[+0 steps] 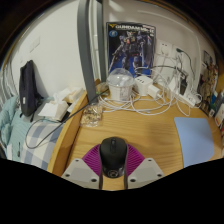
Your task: Arrange mouse
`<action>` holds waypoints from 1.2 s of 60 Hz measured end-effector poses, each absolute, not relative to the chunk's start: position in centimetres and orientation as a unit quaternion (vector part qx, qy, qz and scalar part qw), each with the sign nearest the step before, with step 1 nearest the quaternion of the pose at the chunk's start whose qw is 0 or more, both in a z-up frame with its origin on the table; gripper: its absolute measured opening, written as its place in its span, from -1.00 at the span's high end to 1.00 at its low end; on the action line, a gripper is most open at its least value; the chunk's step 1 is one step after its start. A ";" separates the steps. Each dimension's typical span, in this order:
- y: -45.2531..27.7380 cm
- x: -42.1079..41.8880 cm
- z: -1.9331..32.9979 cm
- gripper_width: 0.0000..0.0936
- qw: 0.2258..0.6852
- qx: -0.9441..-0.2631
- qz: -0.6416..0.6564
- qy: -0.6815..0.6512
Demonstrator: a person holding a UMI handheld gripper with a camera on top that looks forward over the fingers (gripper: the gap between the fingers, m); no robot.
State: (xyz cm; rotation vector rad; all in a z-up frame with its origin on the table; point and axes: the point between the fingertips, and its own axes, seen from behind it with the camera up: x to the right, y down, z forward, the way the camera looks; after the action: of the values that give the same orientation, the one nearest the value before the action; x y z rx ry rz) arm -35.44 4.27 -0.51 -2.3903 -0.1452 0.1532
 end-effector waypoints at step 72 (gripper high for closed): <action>10.5 -2.4 -1.1 0.35 0.366 -0.929 0.045 0.017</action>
State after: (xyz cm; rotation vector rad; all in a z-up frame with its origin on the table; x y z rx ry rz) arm -2.37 10.47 -1.14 -2.3892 0.0443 0.1146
